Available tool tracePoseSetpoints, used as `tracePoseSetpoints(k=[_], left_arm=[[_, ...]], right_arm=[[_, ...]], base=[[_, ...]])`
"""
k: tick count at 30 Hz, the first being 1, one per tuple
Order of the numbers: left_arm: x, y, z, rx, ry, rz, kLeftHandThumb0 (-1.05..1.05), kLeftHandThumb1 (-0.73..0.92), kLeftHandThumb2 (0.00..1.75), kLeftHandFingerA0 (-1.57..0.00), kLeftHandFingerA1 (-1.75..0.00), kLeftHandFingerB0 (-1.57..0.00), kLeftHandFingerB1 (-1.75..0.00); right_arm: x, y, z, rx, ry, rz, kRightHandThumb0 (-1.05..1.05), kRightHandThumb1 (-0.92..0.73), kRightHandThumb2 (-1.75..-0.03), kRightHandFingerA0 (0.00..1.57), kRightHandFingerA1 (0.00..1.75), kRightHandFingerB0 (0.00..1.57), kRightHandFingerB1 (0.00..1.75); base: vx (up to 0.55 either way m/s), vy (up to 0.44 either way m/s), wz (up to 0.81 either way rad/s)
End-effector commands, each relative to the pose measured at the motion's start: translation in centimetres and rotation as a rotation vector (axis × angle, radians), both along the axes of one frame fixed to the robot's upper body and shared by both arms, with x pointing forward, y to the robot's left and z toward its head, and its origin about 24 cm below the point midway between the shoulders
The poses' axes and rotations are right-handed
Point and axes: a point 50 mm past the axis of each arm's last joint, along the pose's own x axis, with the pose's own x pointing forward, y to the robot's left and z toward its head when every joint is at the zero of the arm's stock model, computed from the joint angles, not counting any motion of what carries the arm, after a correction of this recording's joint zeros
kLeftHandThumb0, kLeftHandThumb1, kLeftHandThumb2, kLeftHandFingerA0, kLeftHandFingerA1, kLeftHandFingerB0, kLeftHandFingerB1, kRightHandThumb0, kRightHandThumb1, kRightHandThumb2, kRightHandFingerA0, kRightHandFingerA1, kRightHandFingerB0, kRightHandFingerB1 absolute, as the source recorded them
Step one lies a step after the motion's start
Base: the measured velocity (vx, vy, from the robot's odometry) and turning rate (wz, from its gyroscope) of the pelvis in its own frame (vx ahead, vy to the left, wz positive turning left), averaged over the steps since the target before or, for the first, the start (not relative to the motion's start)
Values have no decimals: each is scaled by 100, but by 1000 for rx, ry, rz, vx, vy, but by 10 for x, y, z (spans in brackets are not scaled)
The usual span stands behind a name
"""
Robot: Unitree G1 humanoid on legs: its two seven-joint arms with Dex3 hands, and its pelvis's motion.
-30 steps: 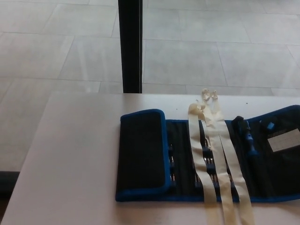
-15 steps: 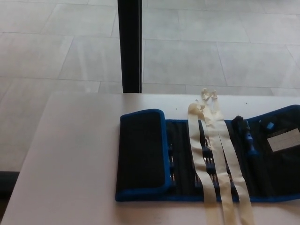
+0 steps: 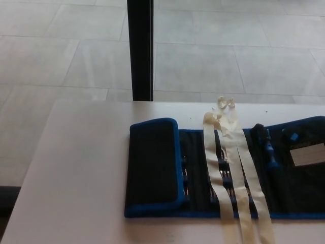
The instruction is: The robot uses its right hand to lift an edge of the toolkit kept in middle of the desk and make one fold in it
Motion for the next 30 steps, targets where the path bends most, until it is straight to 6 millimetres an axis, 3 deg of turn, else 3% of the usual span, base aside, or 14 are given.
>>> tracePoseSetpoints(k=[1,3,4,6,14,15,16,17,18,19,20,21,22,30], left_arm=[[-5,5,3,12,8,35,-72,67,60,-69,-64,-45,-44],[-6,5,3,1,-7,39,-72,67,60,-69,-67,-42,-43],[-7,6,2,-15,-19,58,-72,66,60,-67,-66,-43,-44],[-7,6,3,-9,-13,51,-72,66,60,-67,-66,-46,-46],[-10,6,2,-4,-4,31,-70,68,60,-68,-65,-44,-43],[-9,6,2,0,-3,30,-70,51,94,-63,-70,-38,-56],[-9,6,2,4,0,28,-70,68,60,-68,-63,-45,-44],[-9,6,2,4,4,29,-70,68,60,-68,-63,-45,-44],[-9,6,2,0,4,32,-70,52,95,-62,-69,-34,-54],[-8,6,2,-7,-8,44,-71,51,94,-62,-69,-37,-55],[-8,6,2,-5,-13,44,-72,66,60,-67,-64,-43,-44],[-8,6,2,-6,-13,44,-70,51,94,-62,-70,-38,-55],[-8,6,2,-3,-9,38,-71,67,60,-67,-63,-45,-43],[-5,5,3,-22,-26,64,-70,66,59,-68,-64,-47,-46]], right_arm=[[-1,-5,-2,-18,68,31,-63,-70,-61,54,50,42,40],[1,-7,0,-27,68,32,-63,-70,-61,53,48,40,39],[2,-11,1,-25,66,0,-67,-54,-92,51,60,35,51],[2,-16,5,-20,51,5,-65,-69,-61,56,50,41,40],[6,-39,27,11,-38,-112,-63,-74,-62,49,47,38,38],[6,-44,32,11,-58,-128,-63,-74,-62,50,46,39,38],[7,-48,36,16,-72,-153,-63,-74,-62,50,46,39,38],[7,-50,37,21,-77,-164,-63,-74,-62,50,46,39,38],[7,-54,40,28,-88,-182,-62,-74,-62,50,45,37,37],[7,-58,43,33,-108,-212,-63,-73,-62,53,46,38,38],[7,-59,45,28,-112,-225,-62,-74,-62,53,46,38,37],[7,-60,44,36,-116,-237,-62,-75,-62,53,46,40,38],[7,-61,44,40,-118,-240,-61,-75,-62,51,46,39,38],[6,-52,24,44,-54,-205,-58,-75,-62,53,49,37,38]], base=[[0,0,0],[0,0,0],[0,0,0],[0,0,0],[0,0,0],[0,0,0],[0,0,0],[0,0,0],[0,0,0],[0,0,0],[0,0,0],[0,0,0],[0,0,0],[0,0,0]])
